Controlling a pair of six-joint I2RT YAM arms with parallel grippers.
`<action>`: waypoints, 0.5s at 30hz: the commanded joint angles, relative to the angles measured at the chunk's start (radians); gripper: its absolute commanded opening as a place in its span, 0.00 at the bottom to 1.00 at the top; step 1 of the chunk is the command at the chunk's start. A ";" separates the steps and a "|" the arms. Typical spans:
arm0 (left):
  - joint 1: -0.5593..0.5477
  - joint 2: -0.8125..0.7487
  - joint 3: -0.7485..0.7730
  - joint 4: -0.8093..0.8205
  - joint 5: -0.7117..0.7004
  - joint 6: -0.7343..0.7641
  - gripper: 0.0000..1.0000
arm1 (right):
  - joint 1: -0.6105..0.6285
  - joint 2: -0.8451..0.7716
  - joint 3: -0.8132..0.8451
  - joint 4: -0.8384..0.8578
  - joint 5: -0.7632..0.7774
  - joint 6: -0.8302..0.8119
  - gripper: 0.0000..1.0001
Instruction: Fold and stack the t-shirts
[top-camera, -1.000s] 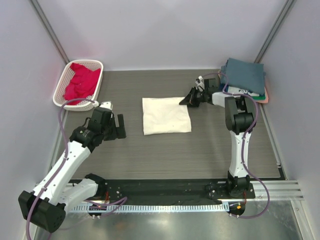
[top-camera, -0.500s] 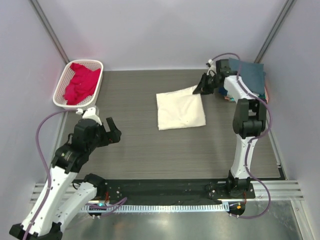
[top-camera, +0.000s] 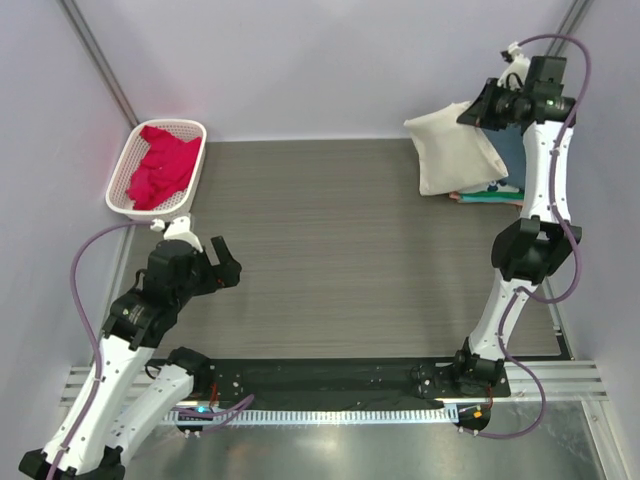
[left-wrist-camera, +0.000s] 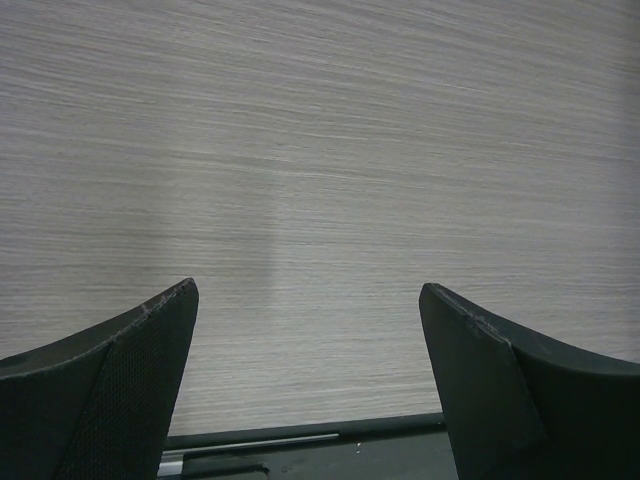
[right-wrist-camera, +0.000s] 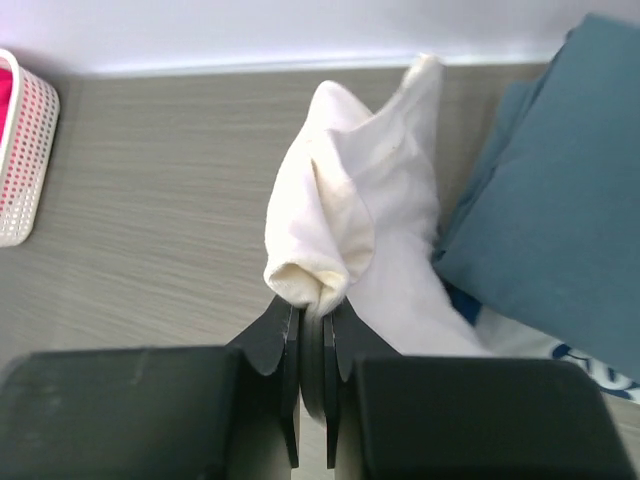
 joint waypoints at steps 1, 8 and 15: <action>0.003 0.008 0.006 0.029 -0.006 -0.008 0.92 | -0.039 -0.064 0.112 -0.044 -0.067 -0.028 0.01; 0.004 0.023 0.006 0.028 -0.003 -0.008 0.91 | -0.108 -0.035 0.221 -0.024 -0.126 0.030 0.01; 0.006 0.034 0.006 0.031 0.002 -0.008 0.91 | -0.151 -0.035 0.255 0.042 -0.153 0.073 0.01</action>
